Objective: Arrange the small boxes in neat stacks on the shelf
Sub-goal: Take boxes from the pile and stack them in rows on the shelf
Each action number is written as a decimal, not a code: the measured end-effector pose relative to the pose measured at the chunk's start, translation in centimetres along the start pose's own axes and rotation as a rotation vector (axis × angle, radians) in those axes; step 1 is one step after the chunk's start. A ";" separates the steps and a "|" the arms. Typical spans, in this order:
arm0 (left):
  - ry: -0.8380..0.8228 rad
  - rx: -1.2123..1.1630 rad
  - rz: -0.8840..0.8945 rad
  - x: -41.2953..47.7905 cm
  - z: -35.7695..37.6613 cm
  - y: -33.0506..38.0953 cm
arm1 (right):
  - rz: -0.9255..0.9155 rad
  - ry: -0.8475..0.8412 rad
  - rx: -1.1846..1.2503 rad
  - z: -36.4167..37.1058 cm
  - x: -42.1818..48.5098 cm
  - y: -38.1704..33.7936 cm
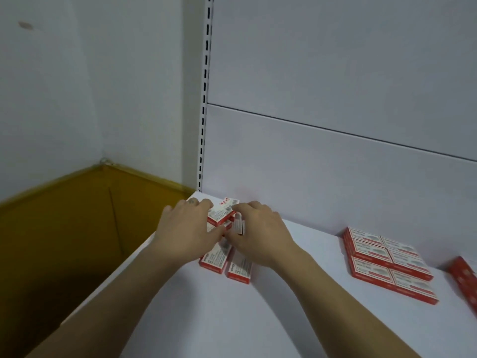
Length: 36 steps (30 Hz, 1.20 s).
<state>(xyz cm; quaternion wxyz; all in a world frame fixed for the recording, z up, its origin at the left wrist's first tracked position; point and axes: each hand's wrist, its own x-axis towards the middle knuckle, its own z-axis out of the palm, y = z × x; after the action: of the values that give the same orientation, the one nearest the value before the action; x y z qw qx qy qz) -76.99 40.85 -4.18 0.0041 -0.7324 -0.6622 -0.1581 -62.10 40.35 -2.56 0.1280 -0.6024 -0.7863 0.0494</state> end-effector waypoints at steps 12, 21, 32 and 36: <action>0.035 -0.083 0.011 2.0 1.0 1.5 | 0.074 0.119 0.055 -0.9 -2.4 3.4; 0.061 -0.312 0.172 1.7 -0.2 6.3 | 0.183 0.150 0.036 -3.8 -5.0 8.3; -0.061 -0.644 0.460 1.4 3.3 15.2 | 0.389 0.349 0.150 -3.8 -9.5 14.4; -0.079 -0.728 0.445 0.5 4.7 15.8 | 0.391 0.309 0.191 -3.2 -9.8 14.5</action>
<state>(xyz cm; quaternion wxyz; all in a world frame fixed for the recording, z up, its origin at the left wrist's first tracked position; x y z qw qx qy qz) -60.51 40.38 -5.30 -0.2459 -0.8167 -0.3886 -0.3486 -45.36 34.62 -4.23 0.2906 -0.7285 -0.6179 0.0545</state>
